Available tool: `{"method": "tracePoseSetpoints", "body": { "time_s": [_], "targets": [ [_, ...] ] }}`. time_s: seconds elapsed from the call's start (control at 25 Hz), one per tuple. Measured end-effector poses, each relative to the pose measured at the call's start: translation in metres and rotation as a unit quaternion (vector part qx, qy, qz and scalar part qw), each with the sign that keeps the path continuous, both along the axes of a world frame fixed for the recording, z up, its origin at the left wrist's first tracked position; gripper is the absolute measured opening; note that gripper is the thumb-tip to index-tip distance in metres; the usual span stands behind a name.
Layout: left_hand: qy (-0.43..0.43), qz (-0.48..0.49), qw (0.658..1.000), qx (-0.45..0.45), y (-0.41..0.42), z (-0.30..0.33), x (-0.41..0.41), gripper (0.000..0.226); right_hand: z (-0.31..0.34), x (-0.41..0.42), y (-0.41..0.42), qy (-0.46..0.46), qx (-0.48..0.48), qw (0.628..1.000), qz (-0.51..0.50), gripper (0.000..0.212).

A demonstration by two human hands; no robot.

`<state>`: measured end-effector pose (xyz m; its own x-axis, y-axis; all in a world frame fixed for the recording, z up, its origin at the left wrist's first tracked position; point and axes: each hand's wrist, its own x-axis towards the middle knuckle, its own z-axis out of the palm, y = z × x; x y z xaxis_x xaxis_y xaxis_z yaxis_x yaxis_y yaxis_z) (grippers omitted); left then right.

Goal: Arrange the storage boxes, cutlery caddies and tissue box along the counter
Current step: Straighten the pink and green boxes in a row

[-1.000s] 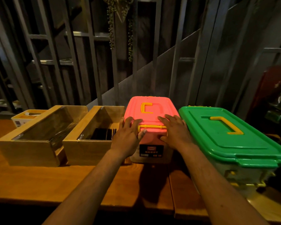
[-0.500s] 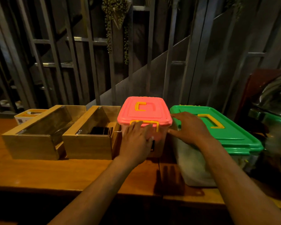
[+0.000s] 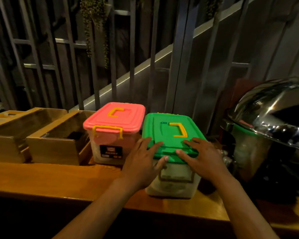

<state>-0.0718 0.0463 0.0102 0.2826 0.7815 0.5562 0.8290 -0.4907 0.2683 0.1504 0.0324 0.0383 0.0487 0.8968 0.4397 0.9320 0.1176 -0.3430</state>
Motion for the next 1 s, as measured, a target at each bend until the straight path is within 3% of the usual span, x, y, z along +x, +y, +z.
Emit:
{"method": "tracePoseSetpoints", "body": {
  "time_s": [0.16,0.4,0.84,1.0],
  "targets": [
    [-0.023,0.05,0.998,0.011,-0.003,-0.001,0.023,0.073,0.002,0.026,-0.001,0.003,-0.011,0.997,0.078,0.081],
    [0.006,0.063,0.998,0.006,0.01,-0.012,0.034,0.084,-0.005,0.044,0.009,-0.002,-0.042,0.992,0.118,0.096],
    [0.056,0.048,0.997,0.005,0.077,-0.001,0.039,0.093,-0.001,0.047,0.075,0.002,-0.071,0.991,0.109,0.085],
    [0.071,0.058,0.996,0.004,0.097,0.005,0.035,0.095,-0.001,0.042,0.098,0.008,-0.066,0.992,0.104,0.095]
  ]
}}
